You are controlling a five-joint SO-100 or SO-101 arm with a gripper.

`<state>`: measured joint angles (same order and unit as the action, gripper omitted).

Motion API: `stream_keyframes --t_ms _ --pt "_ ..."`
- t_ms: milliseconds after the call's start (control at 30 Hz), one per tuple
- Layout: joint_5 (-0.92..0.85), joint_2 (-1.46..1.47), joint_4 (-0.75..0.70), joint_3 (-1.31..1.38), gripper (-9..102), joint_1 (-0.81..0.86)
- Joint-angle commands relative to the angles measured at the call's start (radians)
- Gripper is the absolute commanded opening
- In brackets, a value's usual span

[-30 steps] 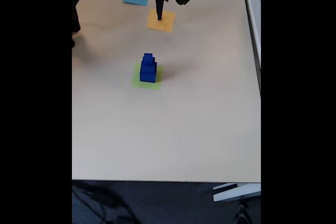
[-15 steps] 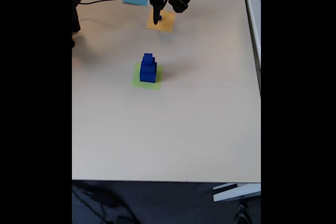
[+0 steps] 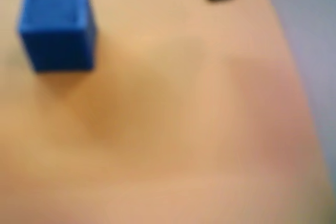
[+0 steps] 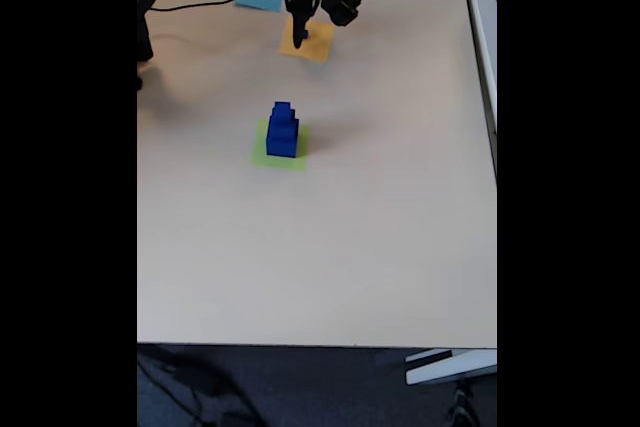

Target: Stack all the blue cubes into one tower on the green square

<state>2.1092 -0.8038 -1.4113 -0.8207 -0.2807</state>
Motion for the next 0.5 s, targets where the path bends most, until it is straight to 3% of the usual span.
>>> stream_keyframes --t_ms 0,467 --pt "-0.018 -0.034 0.014 0.043 33 0.017" --pt "-0.04 -0.025 0.032 0.037 28 0.02"
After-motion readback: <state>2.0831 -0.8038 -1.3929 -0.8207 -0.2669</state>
